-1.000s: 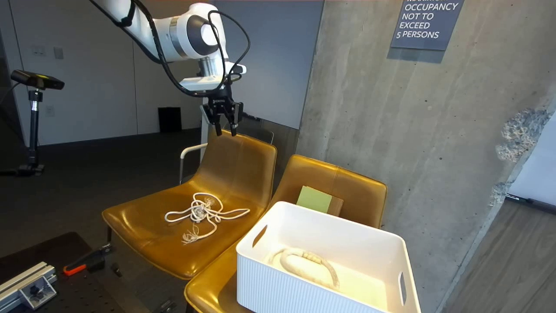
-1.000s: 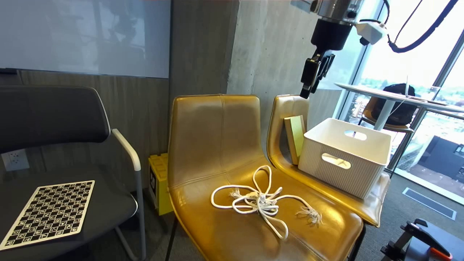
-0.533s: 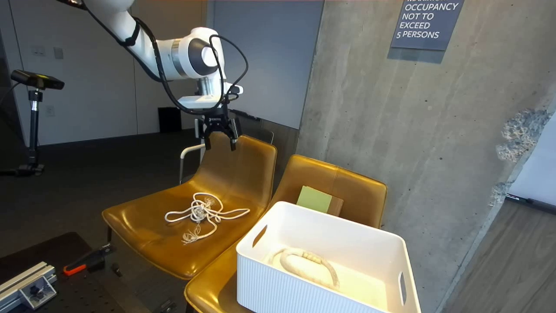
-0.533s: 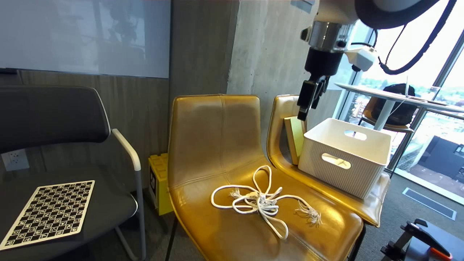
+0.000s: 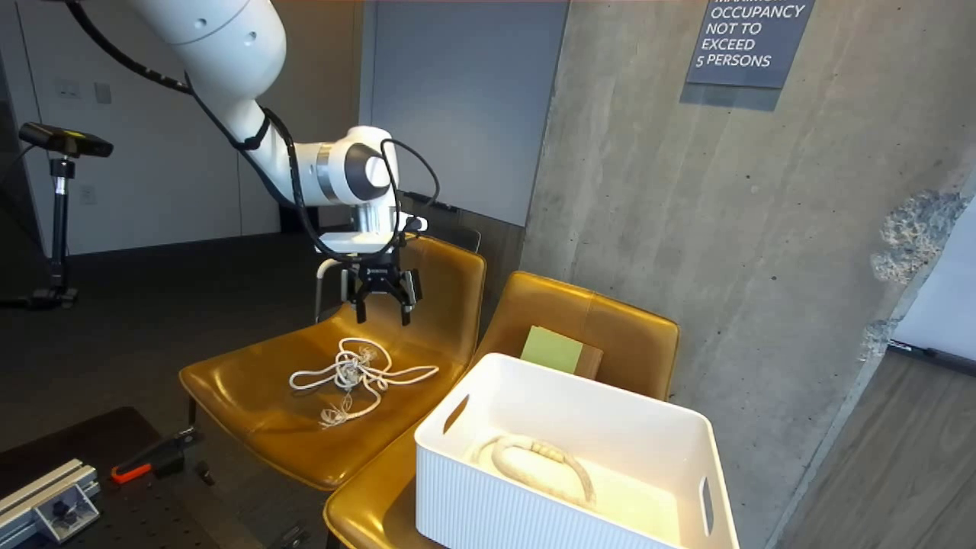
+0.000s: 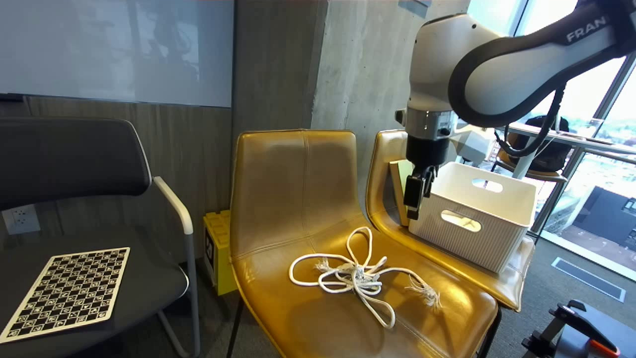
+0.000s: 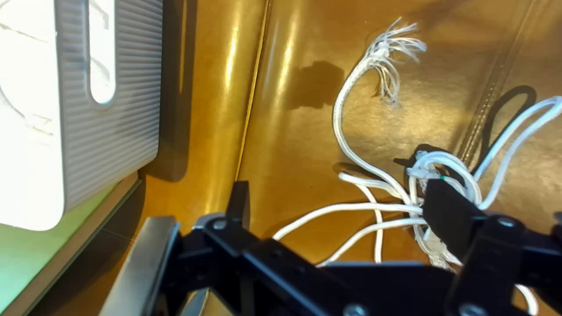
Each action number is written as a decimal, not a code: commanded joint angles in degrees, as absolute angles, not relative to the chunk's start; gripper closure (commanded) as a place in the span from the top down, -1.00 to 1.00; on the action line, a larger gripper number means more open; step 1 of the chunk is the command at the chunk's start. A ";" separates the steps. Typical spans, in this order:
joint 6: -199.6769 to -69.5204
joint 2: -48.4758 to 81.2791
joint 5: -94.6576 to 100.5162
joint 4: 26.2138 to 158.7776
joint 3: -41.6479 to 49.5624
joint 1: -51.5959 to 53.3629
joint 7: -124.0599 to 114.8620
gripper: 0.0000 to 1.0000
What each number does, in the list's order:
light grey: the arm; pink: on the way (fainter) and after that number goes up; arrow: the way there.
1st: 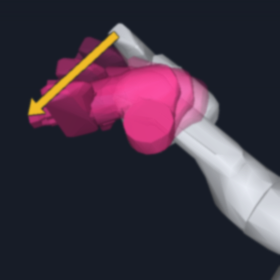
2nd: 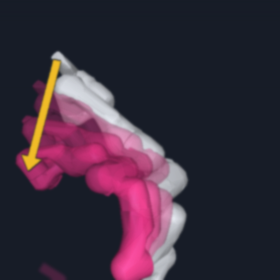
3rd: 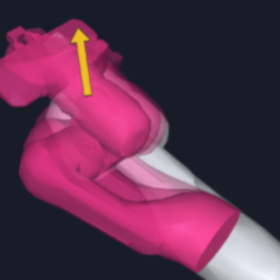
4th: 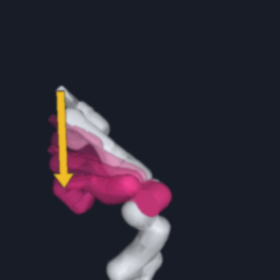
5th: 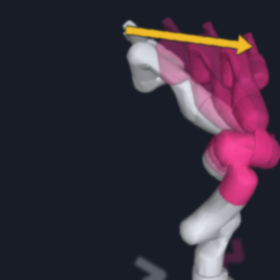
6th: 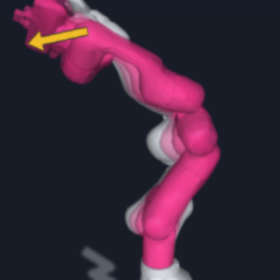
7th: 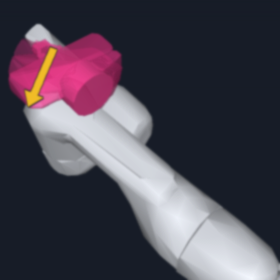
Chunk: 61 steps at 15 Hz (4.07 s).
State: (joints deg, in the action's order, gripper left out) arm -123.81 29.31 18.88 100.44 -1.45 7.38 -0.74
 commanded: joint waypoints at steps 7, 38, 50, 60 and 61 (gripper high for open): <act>-126.07 44.96 17.94 91.31 0.41 6.74 0.09 1.00; -130.23 30.38 20.71 95.95 1.70 13.00 -6.63 -0.95; -118.78 5.69 20.35 87.90 -2.20 12.69 -7.42 -0.95; -97.43 1.34 16.77 60.01 -0.87 4.99 -0.01 -0.95; -95.71 2.75 15.55 56.92 0.24 3.34 1.61 -0.95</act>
